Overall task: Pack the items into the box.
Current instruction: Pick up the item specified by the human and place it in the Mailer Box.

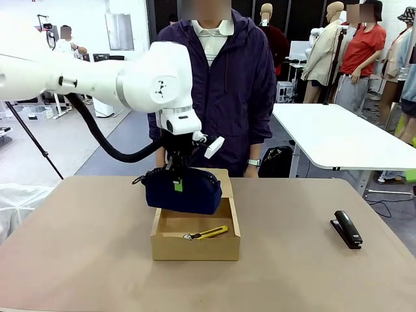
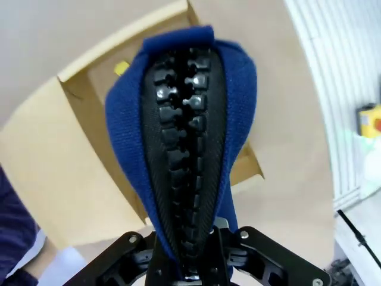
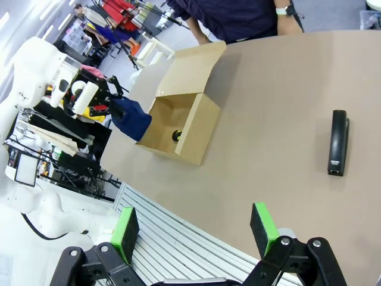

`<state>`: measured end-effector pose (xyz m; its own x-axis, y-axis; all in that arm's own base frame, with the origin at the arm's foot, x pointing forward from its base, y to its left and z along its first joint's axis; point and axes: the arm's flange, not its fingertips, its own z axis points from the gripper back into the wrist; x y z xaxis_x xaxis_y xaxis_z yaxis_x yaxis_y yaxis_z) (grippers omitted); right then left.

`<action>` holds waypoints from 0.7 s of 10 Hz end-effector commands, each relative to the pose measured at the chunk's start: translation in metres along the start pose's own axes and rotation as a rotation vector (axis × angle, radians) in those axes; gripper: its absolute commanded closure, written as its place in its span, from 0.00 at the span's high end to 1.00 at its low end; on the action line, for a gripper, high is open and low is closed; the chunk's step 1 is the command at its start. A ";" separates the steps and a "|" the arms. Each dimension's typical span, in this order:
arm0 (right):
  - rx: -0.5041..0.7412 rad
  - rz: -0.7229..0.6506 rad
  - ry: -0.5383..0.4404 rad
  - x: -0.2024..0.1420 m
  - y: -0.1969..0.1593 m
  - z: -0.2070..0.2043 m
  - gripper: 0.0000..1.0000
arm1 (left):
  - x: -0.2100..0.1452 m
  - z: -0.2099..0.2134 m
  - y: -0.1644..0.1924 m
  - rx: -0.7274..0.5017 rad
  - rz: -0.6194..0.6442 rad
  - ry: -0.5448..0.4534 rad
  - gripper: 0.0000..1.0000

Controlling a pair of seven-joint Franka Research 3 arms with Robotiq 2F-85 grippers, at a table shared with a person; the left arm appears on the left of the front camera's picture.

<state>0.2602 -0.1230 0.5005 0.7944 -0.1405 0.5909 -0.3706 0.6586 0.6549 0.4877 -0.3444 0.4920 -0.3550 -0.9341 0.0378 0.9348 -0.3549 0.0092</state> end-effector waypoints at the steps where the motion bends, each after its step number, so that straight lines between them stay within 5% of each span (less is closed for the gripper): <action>1: 0.012 -0.007 -0.014 0.000 0.002 -0.001 1.00 | 0.002 -0.035 -0.006 0.027 0.063 -0.018 0.00; 7: 0.012 -0.007 -0.014 0.000 0.002 -0.001 1.00 | 0.040 -0.107 -0.001 0.052 0.265 0.088 0.00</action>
<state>0.2602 -0.1229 0.5006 0.7944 -0.1403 0.5909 -0.3707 0.6586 0.6548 0.4703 -0.3844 0.3894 -0.1083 -0.9940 -0.0118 0.9922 -0.1088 0.0608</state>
